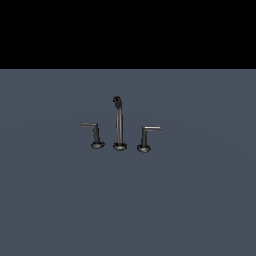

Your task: Turn on the faucet by rotating a designated handle.

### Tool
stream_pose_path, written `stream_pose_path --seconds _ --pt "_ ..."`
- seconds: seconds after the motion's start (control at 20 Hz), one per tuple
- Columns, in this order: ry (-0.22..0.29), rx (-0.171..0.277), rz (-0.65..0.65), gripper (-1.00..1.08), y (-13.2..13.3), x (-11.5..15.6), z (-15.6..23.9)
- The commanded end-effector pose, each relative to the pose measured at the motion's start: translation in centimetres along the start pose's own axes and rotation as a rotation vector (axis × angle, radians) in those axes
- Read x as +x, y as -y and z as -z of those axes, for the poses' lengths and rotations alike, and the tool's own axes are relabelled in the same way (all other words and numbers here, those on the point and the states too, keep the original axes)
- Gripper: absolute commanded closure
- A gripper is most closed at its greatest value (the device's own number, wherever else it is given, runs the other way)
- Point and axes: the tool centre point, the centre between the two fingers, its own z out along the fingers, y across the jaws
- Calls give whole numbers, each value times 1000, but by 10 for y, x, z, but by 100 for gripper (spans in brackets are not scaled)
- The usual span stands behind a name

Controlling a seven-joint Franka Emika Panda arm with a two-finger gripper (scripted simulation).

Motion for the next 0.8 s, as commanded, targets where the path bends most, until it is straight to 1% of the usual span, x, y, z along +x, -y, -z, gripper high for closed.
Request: stream_pose_path --seconds 0.0,0.15,0.4,0.75 --pt "0 0 0 108 0 0 0" --pt "4 8 -8 108 -3 -1 0" --pt "19 35 -36 108 -13 -5 -2" --pt "21 40 -42 108 -13 -3 -2"
